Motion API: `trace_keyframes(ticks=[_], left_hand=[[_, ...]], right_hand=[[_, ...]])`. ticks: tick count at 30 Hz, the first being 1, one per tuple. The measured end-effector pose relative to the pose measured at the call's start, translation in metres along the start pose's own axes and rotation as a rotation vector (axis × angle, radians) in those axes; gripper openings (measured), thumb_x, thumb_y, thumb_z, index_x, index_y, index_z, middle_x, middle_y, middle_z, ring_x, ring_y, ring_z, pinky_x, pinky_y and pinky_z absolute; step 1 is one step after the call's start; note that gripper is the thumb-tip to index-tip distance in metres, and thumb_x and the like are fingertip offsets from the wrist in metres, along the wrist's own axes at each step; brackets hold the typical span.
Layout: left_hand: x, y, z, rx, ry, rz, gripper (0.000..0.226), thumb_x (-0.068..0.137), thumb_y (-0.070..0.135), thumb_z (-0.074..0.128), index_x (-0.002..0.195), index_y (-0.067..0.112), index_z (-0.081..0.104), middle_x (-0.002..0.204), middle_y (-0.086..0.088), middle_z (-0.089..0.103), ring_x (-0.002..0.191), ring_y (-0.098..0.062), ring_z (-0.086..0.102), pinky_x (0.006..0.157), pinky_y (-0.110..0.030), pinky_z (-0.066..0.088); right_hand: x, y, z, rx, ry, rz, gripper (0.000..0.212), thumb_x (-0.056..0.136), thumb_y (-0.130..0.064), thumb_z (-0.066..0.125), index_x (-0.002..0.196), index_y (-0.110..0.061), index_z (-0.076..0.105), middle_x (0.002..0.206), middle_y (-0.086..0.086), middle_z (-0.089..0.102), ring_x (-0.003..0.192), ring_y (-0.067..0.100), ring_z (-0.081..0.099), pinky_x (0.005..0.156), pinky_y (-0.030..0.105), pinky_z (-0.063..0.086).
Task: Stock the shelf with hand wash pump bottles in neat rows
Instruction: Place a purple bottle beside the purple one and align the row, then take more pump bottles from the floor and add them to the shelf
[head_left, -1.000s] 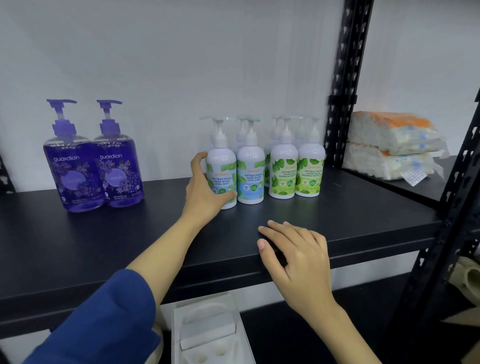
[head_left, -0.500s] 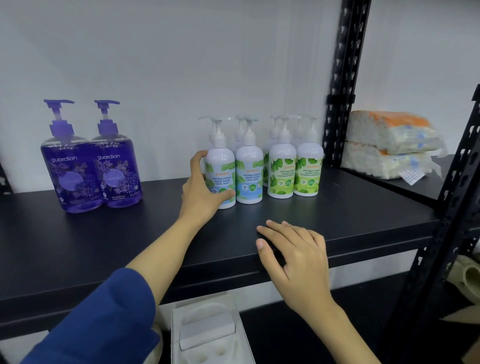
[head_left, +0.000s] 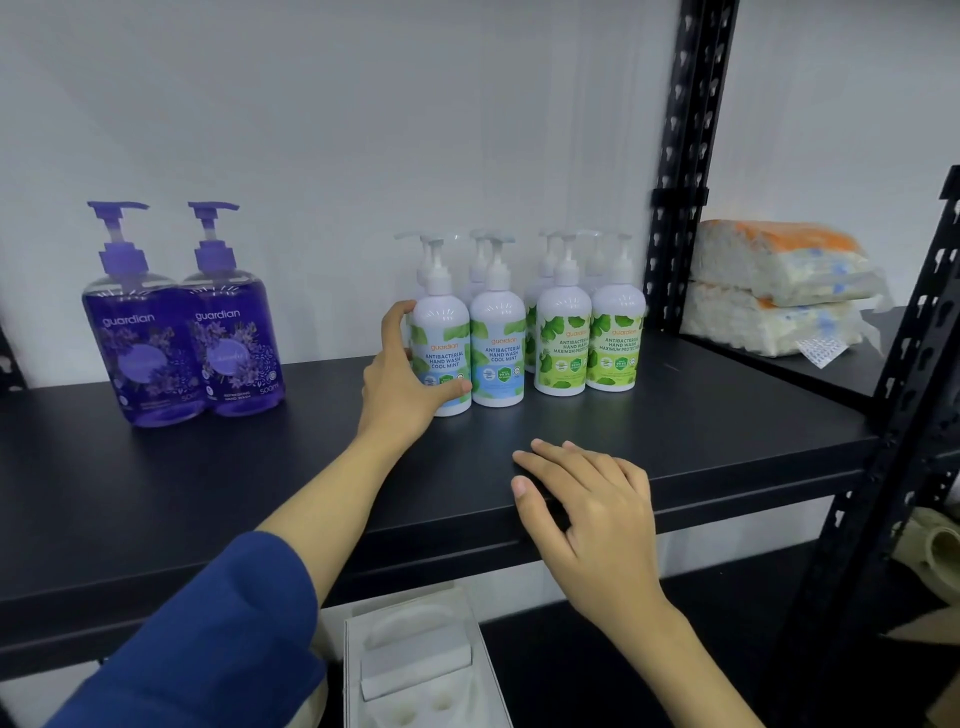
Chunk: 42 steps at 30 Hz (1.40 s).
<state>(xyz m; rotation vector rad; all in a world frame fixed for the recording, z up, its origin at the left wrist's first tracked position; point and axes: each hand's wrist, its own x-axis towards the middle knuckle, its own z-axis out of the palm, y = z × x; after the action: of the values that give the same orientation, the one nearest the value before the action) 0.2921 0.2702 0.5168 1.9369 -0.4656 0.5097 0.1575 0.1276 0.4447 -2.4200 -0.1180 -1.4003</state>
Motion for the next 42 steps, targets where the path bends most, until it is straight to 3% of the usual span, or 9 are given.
trace_keyframes(ticks=[5,9,14,17,21,26,30,37,42], left_hand=[[-0.004,0.004,-0.002,0.006,-0.017,0.001,0.092,0.068,0.016,0.084,0.137,0.035,0.025,0.108,0.002,0.058,0.096,-0.017,0.059,0.083,-0.029,0.048],[-0.013,0.012,-0.009,0.177,-0.072,-0.011,0.098,0.071,0.020,0.081,0.145,0.025,0.016,0.110,0.002,0.055,0.100,-0.018,0.055,0.082,-0.029,0.040],[-0.029,0.029,-0.033,0.545,-0.178,-0.081,0.057,0.083,0.034,0.067,0.130,0.012,0.045,0.124,-0.011,0.056,0.114,-0.031,0.052,0.079,-0.030,0.035],[-0.049,0.046,-0.041,0.677,-0.194,0.045,0.041,0.087,0.028,0.059,0.124,0.012,0.053,0.120,-0.012,0.058,0.111,-0.031,0.052,0.082,-0.035,0.041],[-0.087,0.077,-0.027,0.701,-0.238,0.252,0.032,0.091,0.027,0.053,0.120,0.012,0.056,0.119,-0.009,0.056,0.108,-0.029,0.051,0.078,-0.035,0.041],[-0.136,0.099,0.025,0.686,-0.379,0.580,0.028,0.094,0.027,0.048,0.118,0.013,0.054,0.115,-0.006,0.056,0.108,-0.025,0.051,0.075,-0.035,0.042],[-0.183,0.098,0.083,0.644,-0.521,0.772,0.026,0.096,0.026,0.044,0.114,0.012,0.056,0.108,-0.006,0.059,0.101,-0.026,0.056,0.070,-0.034,0.043],[-0.253,0.071,0.178,0.631,-0.884,0.881,0.027,0.098,0.030,0.043,0.116,0.013,0.054,0.109,-0.004,0.060,0.097,-0.024,0.059,0.066,-0.032,0.046],[-0.295,0.060,0.240,0.561,-1.066,0.944,0.028,0.098,0.033,0.041,0.116,0.016,0.054,0.108,-0.001,0.058,0.098,-0.021,0.058,0.064,-0.029,0.042]], right_hand=[[0.001,0.000,0.000,-0.007,-0.005,0.000,0.038,0.091,-0.042,0.043,0.099,-0.022,0.075,0.106,-0.008,0.071,0.104,0.014,0.064,0.090,0.026,0.034],[0.002,-0.003,-0.005,-0.029,-0.050,0.016,0.039,0.091,-0.043,0.041,0.100,-0.023,0.074,0.107,-0.008,0.071,0.105,0.014,0.064,0.090,0.025,0.033],[0.005,-0.009,-0.014,-0.094,-0.175,0.041,0.045,0.092,-0.044,0.036,0.104,-0.021,0.073,0.111,-0.003,0.070,0.110,0.020,0.063,0.093,0.027,0.030],[0.004,-0.016,-0.028,-0.098,-0.216,0.040,0.047,0.090,-0.044,0.037,0.103,-0.017,0.073,0.110,0.002,0.071,0.108,0.023,0.063,0.095,0.035,0.042],[-0.021,-0.015,-0.060,-0.163,-0.134,0.059,0.032,0.083,-0.033,0.051,0.097,-0.013,0.073,0.102,0.002,0.071,0.095,0.021,0.066,0.081,0.034,0.050],[-0.079,0.007,-0.102,-0.350,-0.274,0.234,0.031,0.083,-0.028,0.052,0.100,-0.009,0.070,0.094,0.005,0.070,0.085,0.027,0.065,0.070,0.036,0.050],[-0.132,0.031,-0.134,-0.540,-0.426,0.424,0.033,0.092,-0.030,0.046,0.111,-0.013,0.066,0.102,0.005,0.066,0.094,0.027,0.060,0.074,0.034,0.043],[-0.227,0.058,-0.176,-0.688,-0.526,0.795,0.027,0.094,-0.026,0.041,0.099,-0.009,0.062,0.100,0.008,0.061,0.096,0.030,0.056,0.071,0.033,0.032],[-0.296,0.071,-0.198,-0.720,-0.541,1.071,0.032,0.094,-0.027,0.041,0.112,-0.008,0.060,0.115,0.011,0.058,0.109,0.032,0.050,0.088,0.040,0.037]])
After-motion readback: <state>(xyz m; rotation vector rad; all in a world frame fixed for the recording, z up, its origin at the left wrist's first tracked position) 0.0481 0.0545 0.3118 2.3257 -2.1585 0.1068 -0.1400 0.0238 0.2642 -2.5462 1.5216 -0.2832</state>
